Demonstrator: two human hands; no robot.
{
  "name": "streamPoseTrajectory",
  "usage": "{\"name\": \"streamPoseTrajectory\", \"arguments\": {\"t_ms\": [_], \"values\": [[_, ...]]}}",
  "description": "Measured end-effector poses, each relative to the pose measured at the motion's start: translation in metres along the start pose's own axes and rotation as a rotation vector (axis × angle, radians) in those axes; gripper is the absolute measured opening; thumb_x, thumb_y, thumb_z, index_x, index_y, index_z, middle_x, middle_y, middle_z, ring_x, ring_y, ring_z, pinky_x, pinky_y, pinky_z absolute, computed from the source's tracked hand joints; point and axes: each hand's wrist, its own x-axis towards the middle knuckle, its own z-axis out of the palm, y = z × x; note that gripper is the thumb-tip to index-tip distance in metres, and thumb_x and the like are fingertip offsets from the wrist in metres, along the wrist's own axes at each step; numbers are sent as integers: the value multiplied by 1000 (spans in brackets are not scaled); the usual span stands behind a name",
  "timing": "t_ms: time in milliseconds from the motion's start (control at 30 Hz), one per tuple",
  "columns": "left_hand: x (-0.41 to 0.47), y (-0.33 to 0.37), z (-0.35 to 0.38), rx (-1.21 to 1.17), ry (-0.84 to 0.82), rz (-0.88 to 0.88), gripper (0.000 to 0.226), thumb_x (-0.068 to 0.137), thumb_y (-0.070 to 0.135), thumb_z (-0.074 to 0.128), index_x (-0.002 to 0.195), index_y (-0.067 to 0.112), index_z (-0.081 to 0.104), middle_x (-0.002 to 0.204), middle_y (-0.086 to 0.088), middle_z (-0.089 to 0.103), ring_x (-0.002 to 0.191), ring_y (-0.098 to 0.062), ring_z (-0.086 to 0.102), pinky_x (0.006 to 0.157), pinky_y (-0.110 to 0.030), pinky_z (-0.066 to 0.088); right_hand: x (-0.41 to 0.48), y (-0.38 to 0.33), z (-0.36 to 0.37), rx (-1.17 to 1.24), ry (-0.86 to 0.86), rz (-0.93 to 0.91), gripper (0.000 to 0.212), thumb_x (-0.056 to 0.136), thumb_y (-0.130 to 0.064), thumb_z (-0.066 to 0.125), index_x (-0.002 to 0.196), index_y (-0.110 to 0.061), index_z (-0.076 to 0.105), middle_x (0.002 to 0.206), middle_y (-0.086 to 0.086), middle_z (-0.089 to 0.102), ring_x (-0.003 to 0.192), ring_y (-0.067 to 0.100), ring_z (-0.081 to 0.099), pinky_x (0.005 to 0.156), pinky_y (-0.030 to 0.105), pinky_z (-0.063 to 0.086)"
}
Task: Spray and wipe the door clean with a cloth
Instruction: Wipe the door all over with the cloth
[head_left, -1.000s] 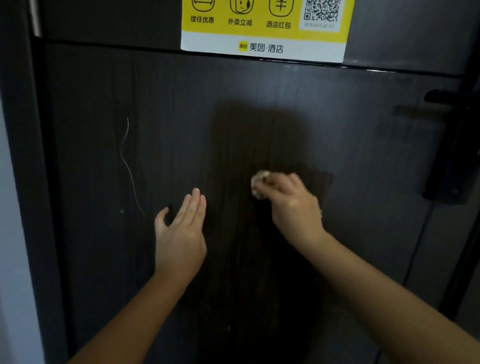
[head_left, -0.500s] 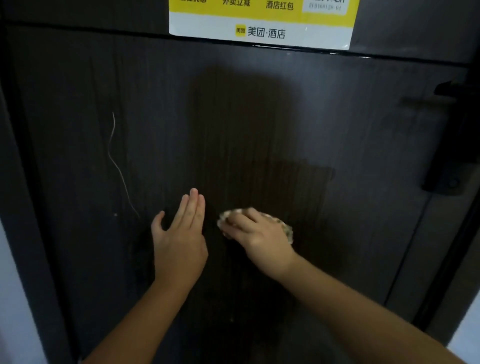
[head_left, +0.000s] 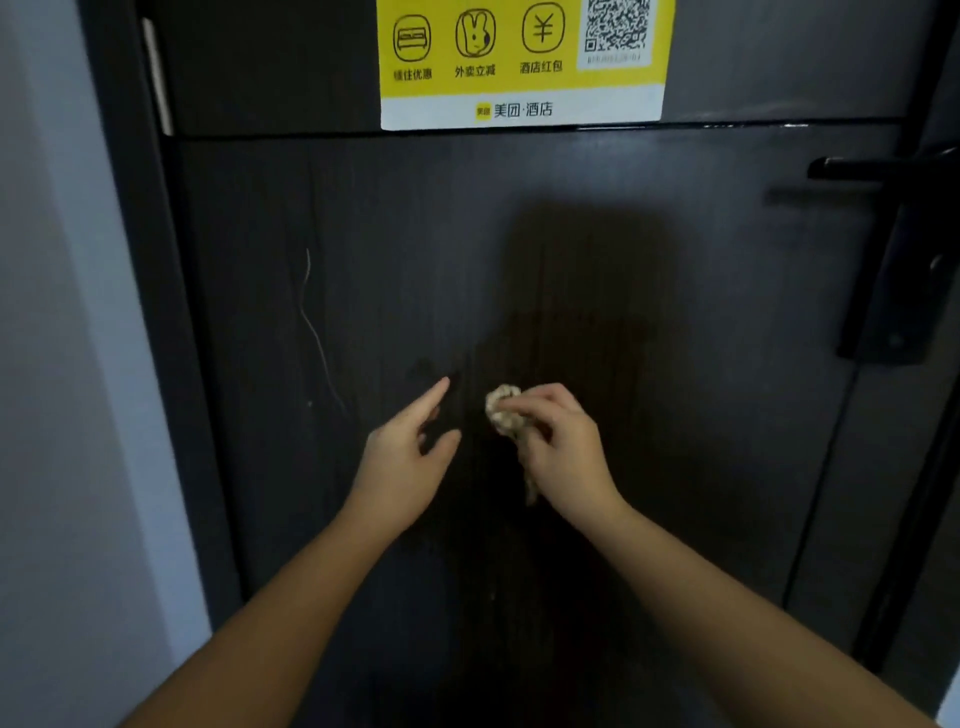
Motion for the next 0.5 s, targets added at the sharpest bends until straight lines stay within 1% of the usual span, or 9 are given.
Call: {"name": "streamPoseTrajectory", "arguments": {"t_ms": [33, 67, 100, 167, 233, 300, 367, 433, 500], "values": [[-6, 9, -1, -157, -1, -38, 59, 90, 7, 63, 138, 33, 41, 139, 9, 46, 128, -2, 45, 104, -18, 37, -4, -11, -4, 229, 3, 124, 33, 89, -1, 58, 106, -28, 68, 113, -14, 57, 105, -4, 55, 93, 13, 45], [-11, 18, -1, -247, -4, -62, 58, 88, 4, 63, 135, 32, 44, 137, 6, 51, 124, -3, 50, 101, -17, 41, -8, -18, -8, 400, -31, 198, 33, 89, -3, 59, 104, -30, 68, 113, -14, 60, 105, -5, 57, 91, 14, 46], [-17, 30, -2, -295, -18, -79, 55, 87, 2, 63, 132, 29, 47, 135, 4, 55, 120, -2, 54, 99, -17, 43, -12, -25, -13, 528, -78, 250, 31, 89, -4, 60, 105, -30, 68, 112, -11, 64, 105, -3, 59, 90, 17, 48], [-24, 45, -3, -366, -79, -70, 52, 86, -2, 62, 131, 21, 52, 127, 3, 62, 113, -5, 60, 95, -19, 47, -13, -37, -18, 686, -123, 303, 29, 88, -2, 62, 108, -22, 68, 109, -3, 69, 103, 6, 65, 88, 25, 53], [-28, 60, -5, -376, -94, -60, 51, 85, -3, 64, 132, 16, 55, 121, 3, 66, 110, -9, 63, 93, -22, 50, -9, -48, -27, 760, -133, 324, 27, 86, 1, 63, 108, -14, 69, 105, 4, 72, 100, 14, 68, 83, 28, 53], [-26, 75, -10, -349, -30, -39, 47, 82, -3, 67, 126, 14, 60, 114, 0, 69, 105, -12, 66, 90, -24, 52, 0, -58, -37, 798, -167, 330, 26, 85, 3, 64, 107, -10, 69, 104, 9, 72, 98, 20, 69, 84, 34, 53], [-20, 86, -14, -319, 54, 6, 39, 80, -3, 70, 115, 12, 64, 106, -1, 71, 98, -15, 68, 86, -25, 53, 8, -67, -47, 831, -216, 331, 26, 85, 3, 62, 108, -8, 69, 105, 11, 72, 101, 25, 68, 89, 38, 53], [-13, 91, -11, -266, 113, 28, 31, 78, -1, 73, 106, 13, 66, 98, 0, 71, 90, -15, 68, 81, -26, 55, 10, -73, -52, 878, -277, 339, 26, 88, 2, 59, 110, -9, 69, 107, 11, 72, 102, 25, 68, 90, 38, 54], [-7, 85, -5, -206, 160, 3, 24, 78, 0, 73, 96, 15, 68, 89, 2, 71, 82, -10, 68, 75, -23, 54, 9, -69, -53, 900, -340, 361, 28, 91, 1, 55, 111, -13, 69, 109, 8, 72, 103, 22, 68, 91, 36, 54]]}}
